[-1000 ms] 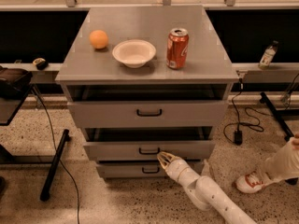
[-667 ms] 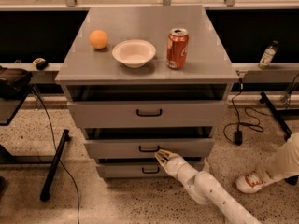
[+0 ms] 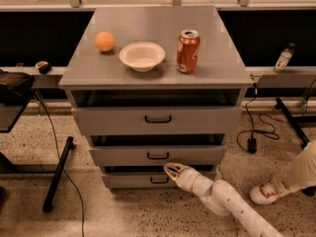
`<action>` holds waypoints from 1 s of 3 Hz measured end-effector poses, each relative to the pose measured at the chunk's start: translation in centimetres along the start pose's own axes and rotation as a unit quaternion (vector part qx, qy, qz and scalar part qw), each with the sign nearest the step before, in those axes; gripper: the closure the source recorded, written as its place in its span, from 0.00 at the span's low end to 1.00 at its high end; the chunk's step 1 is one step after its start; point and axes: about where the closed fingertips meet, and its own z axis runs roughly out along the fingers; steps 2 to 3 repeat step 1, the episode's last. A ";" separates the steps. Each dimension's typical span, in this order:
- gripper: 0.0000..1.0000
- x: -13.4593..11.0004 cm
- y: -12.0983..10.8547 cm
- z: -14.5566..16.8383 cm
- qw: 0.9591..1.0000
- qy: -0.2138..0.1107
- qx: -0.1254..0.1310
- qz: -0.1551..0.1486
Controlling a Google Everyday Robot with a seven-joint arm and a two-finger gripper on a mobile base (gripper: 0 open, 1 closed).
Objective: Close middle drawer
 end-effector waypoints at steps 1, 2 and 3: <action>1.00 -1.0 3.4 -5.2 0.998 -0.026 -0.060 0.022; 1.00 -1.0 3.4 -5.2 0.998 -0.026 -0.060 0.022; 1.00 -1.0 3.4 -5.2 0.998 -0.026 -0.060 0.022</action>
Offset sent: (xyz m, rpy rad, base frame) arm 0.0000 0.0000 0.0000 0.0000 0.0000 0.0000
